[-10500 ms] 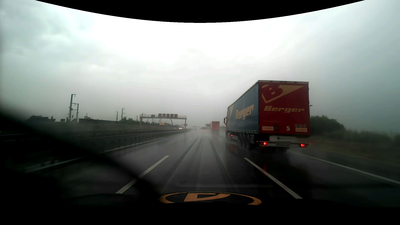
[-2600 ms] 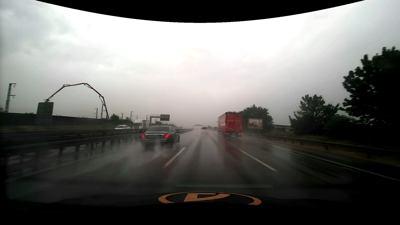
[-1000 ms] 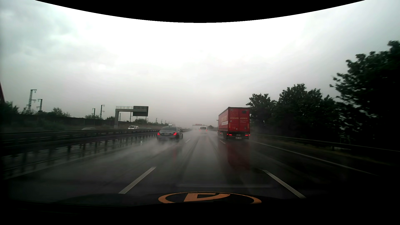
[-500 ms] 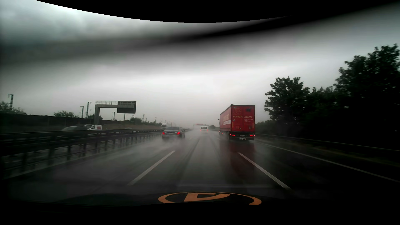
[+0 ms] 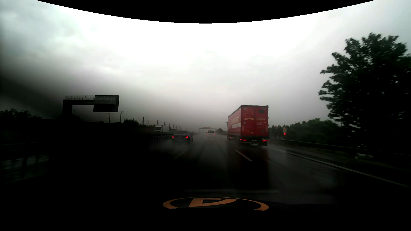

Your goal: Follow the waypoints while adhering to traffic rules and regulations

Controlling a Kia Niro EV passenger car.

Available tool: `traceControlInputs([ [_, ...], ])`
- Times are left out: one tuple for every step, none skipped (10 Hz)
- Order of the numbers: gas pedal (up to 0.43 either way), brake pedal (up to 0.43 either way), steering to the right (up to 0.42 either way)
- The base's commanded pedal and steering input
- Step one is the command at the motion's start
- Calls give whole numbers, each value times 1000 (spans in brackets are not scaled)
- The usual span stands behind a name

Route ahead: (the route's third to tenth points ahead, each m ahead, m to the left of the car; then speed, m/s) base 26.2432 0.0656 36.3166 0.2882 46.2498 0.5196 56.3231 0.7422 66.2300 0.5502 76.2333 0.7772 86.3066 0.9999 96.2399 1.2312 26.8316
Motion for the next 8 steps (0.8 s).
traceControlInputs([
  [110,0,-3],
  [110,0,-3],
  [110,0,-3],
  [110,0,-3],
  [110,0,-2],
  [118,0,-2],
  [118,0,-2],
  [130,0,-2],
])
